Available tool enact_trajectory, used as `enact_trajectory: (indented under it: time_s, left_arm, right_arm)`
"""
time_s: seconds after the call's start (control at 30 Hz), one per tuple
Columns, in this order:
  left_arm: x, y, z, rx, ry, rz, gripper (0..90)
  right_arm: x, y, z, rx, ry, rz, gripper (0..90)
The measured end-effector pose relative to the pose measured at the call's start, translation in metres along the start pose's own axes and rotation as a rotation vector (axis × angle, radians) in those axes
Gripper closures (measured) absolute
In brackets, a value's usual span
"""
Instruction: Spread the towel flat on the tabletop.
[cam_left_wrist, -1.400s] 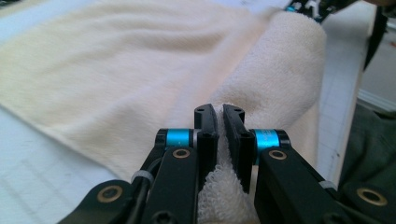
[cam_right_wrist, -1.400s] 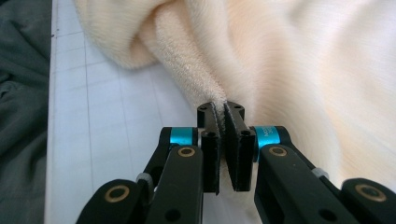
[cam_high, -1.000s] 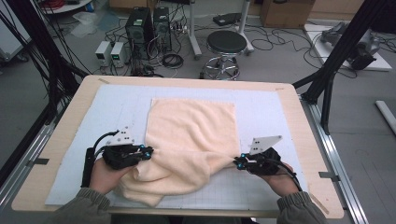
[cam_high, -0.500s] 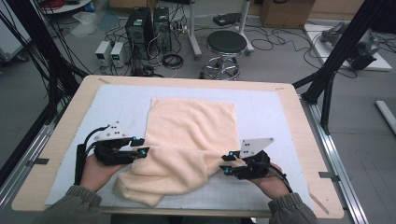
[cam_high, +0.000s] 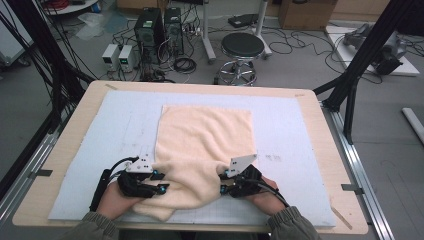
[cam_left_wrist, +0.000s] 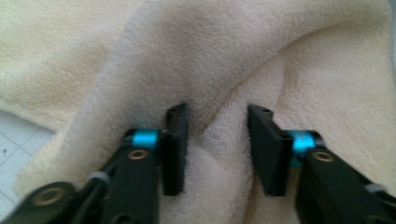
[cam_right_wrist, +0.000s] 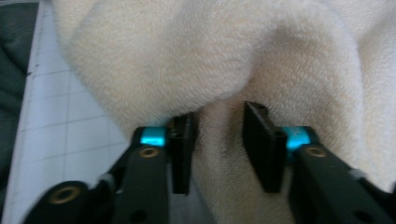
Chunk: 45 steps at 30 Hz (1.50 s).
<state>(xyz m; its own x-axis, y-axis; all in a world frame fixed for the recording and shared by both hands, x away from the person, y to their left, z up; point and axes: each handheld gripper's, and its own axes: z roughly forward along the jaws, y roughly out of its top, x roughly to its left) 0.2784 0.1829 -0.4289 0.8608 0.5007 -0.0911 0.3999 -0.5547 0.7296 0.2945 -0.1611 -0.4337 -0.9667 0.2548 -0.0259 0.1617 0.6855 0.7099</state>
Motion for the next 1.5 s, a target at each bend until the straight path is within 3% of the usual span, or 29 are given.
enact_trajectory:
  time_s: [0.1, 0.27, 0.4, 0.57, 0.7, 0.83, 0.97, 1.07, 1.1, 1.17, 1.2, 1.27, 1.37, 1.5]
  left_arm:
    - [0.001, 0.002, 0.0, 0.007, 0.001, 0.002, 74.7]
    - [-0.006, 0.004, -0.011, -0.031, 0.022, 0.02, 78.8]
    - [-0.01, 0.011, -0.031, -0.108, 0.035, 0.013, 80.6]
    - [-0.014, 0.027, -0.049, -0.174, 0.064, 0.019, 81.1]
    - [-0.014, 0.038, -0.056, -0.208, 0.08, 0.025, 81.6]
    - [-0.007, 0.051, -0.053, -0.234, 0.09, 0.005, 82.0]
    - [0.017, 0.064, -0.032, -0.196, 0.152, -0.026, 82.0]
    - [0.041, 0.069, -0.012, -0.15, 0.192, -0.087, 80.0]
    - [0.048, 0.069, -0.005, -0.142, 0.207, -0.112, 77.8]
    - [0.055, 0.068, -0.001, -0.12, 0.218, -0.116, 69.9]
    - [0.056, 0.067, 0.0, -0.12, 0.214, -0.123, 67.5]
    - [0.055, 0.065, -0.006, -0.122, 0.21, -0.097, 61.6]
    - [0.048, 0.061, -0.014, -0.151, 0.187, -0.078, 58.7]
    - [0.029, 0.052, -0.022, -0.172, 0.15, -0.022, 55.2]
  right_arm:
    - [-0.004, 0.001, 0.0, -0.004, 0.013, 0.004, 83.6]
    - [-0.001, -0.001, -0.014, -0.018, 0.049, 0.011, 85.4]
    - [0.007, -0.005, -0.041, -0.051, 0.042, 0.0, 85.9]
    - [0.008, -0.01, -0.084, -0.109, 0.006, 0.016, 86.0]
    - [0.004, -0.009, -0.12, -0.151, -0.049, 0.02, 86.2]
    - [-0.007, -0.007, -0.137, -0.159, -0.092, 0.037, 86.2]
    - [-0.037, 0.001, -0.129, -0.134, -0.147, 0.086, 86.2]
    - [-0.071, 0.007, -0.106, -0.115, -0.185, 0.175, 83.9]
    - [-0.081, 0.008, -0.097, -0.098, -0.191, 0.2, 80.5]
    - [-0.094, 0.007, -0.083, -0.081, -0.194, 0.232, 71.4]
    - [-0.097, 0.007, -0.08, -0.083, -0.198, 0.238, 69.2]
    - [-0.096, 0.005, -0.08, -0.09, -0.195, 0.24, 66.8]
    - [-0.084, 0.005, -0.086, -0.115, -0.204, 0.213, 64.7]
    - [-0.061, 0.012, -0.095, -0.124, -0.191, 0.157, 61.2]
